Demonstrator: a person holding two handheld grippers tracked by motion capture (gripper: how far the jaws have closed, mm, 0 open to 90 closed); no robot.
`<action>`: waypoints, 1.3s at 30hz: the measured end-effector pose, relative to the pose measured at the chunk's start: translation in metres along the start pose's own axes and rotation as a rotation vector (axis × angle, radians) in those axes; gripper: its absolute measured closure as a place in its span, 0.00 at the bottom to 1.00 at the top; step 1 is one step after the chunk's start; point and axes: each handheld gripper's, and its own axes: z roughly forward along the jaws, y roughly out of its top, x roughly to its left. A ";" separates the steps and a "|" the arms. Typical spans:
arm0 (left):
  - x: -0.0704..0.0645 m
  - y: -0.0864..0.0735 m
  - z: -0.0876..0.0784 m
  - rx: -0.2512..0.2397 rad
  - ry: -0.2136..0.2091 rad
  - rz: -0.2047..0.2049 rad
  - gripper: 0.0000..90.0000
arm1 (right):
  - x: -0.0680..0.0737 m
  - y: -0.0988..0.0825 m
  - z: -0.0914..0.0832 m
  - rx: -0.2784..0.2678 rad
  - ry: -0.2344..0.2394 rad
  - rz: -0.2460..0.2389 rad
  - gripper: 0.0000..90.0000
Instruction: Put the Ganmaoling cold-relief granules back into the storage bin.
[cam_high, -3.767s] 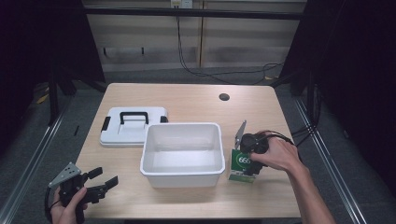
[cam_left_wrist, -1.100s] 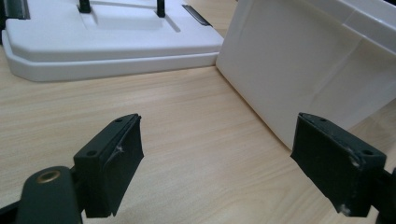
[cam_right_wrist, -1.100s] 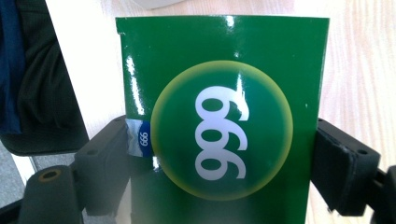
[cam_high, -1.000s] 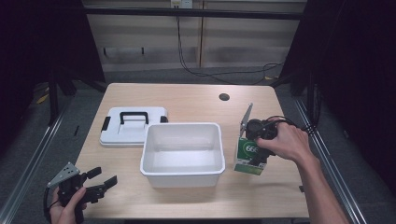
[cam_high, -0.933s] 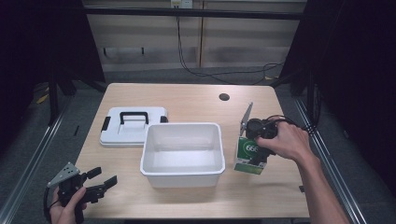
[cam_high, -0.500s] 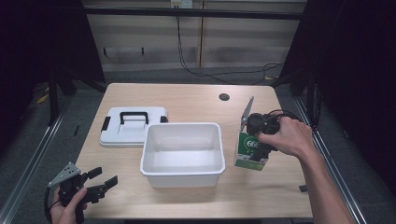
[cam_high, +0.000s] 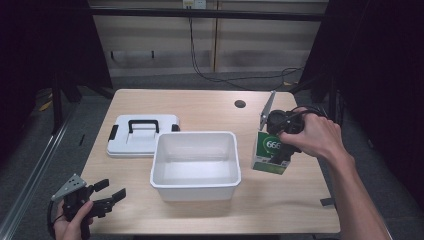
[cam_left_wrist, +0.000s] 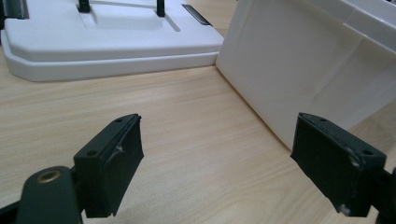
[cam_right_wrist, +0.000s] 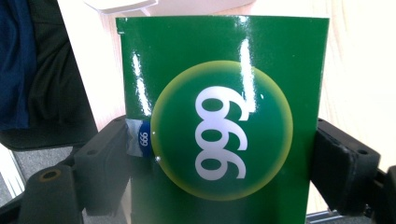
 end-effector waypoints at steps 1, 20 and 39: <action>0.000 0.000 0.000 0.000 -0.001 -0.002 0.18 | 0.000 0.000 -0.003 -0.001 -0.002 0.003 0.18; 0.000 0.000 0.000 -0.002 0.002 -0.005 0.18 | 0.005 0.020 -0.041 -0.053 -0.025 -0.033 0.18; 0.000 0.000 0.000 -0.001 0.000 -0.001 0.18 | 0.008 0.074 -0.023 -0.046 0.011 -0.149 0.18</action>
